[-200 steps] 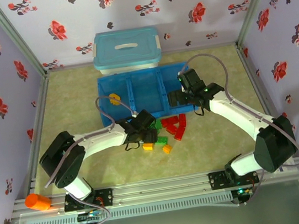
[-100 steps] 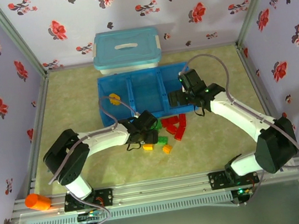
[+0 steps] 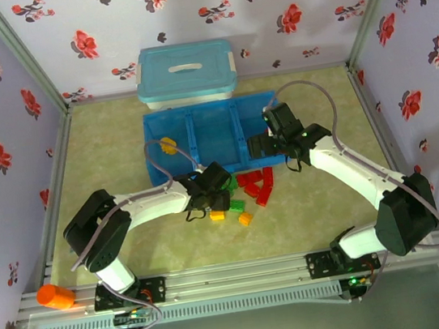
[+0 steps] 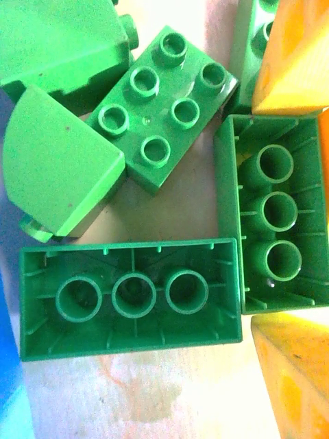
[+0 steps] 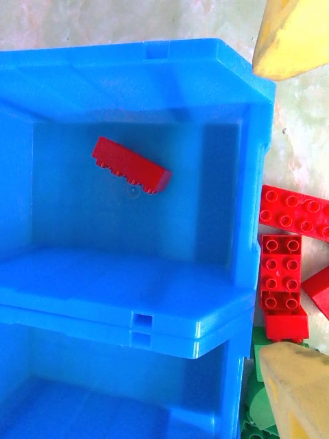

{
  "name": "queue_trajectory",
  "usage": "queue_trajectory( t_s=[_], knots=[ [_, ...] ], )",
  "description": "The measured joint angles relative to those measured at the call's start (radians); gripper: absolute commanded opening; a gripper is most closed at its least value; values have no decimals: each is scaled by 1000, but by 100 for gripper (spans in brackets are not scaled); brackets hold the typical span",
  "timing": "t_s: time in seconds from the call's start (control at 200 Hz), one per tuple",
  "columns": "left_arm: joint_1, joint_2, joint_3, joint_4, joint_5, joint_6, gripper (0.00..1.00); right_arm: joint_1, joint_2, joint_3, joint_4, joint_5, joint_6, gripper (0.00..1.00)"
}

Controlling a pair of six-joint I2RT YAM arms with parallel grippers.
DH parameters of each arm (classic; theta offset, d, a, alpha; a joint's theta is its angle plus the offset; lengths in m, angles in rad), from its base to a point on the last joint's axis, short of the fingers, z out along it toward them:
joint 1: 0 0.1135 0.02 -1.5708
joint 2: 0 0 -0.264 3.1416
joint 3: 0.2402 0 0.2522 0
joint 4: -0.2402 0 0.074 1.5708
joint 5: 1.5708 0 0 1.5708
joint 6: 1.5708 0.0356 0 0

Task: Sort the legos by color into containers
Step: Pick up the lego from the center of the table, then place the lego in the container.

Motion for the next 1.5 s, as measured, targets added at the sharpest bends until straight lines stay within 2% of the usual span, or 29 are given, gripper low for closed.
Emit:
queue_trajectory(
  t_s=[0.365,0.495,0.64,0.78,0.995,1.235,1.5],
  knots=[
    [25,-10,-33,-15,-7,0,75,0,0,-21,12,0,3,99],
    [29,-11,-44,-13,-7,0,72,0,0,-25,23,0,3,99],
    [29,-11,-46,-6,-7,4,64,0,0,-28,23,0,4,99],
    [29,-17,-46,-10,-8,5,63,0,-1,-29,23,0,4,99],
    [24,-113,-39,-56,-39,5,62,0,-22,-32,23,0,7,98],
    [24,-173,108,-74,-52,48,62,0,-57,-95,30,0,33,99],
    [79,-58,311,-76,-48,134,62,0,-118,-166,27,-3,52,99]
  ],
)
